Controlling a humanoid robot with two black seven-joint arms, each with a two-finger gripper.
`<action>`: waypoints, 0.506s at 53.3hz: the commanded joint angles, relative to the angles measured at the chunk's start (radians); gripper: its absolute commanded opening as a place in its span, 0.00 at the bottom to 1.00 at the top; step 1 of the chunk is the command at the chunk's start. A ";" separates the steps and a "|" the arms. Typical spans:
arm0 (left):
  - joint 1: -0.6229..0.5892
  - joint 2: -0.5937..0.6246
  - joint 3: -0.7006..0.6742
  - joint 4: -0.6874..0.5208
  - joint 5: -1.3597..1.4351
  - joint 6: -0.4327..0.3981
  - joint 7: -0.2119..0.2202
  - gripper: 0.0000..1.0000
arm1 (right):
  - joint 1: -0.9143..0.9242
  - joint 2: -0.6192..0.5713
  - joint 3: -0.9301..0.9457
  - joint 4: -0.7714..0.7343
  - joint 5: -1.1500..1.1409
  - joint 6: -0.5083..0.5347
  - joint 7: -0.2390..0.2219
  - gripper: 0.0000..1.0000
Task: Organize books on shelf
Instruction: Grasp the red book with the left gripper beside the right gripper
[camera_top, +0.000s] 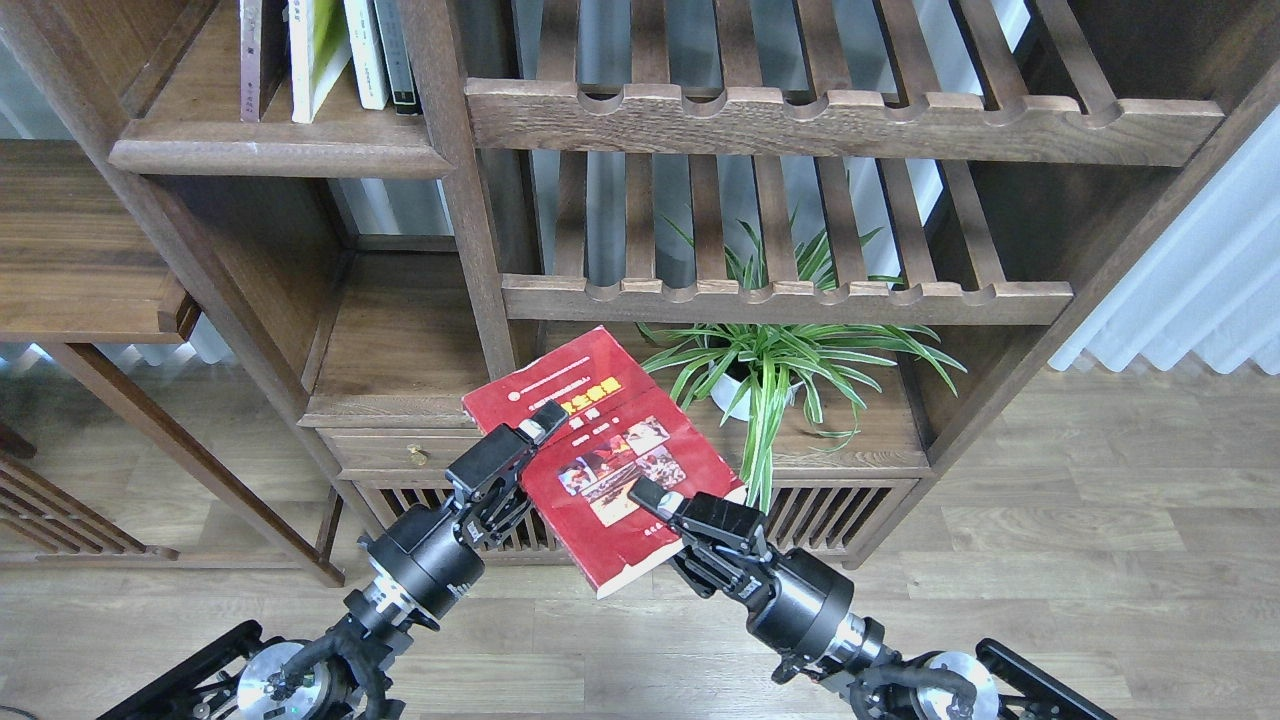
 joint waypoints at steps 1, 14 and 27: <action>-0.012 0.000 0.003 0.000 0.000 0.000 0.002 0.42 | -0.001 0.000 -0.002 0.002 -0.001 0.000 -0.028 0.04; -0.032 0.000 0.023 0.002 0.002 0.000 0.002 0.20 | 0.000 0.000 -0.001 0.002 -0.001 0.000 -0.034 0.04; -0.035 0.003 0.050 0.002 0.002 0.000 0.002 0.06 | 0.000 0.002 0.005 0.002 0.000 0.000 -0.033 0.04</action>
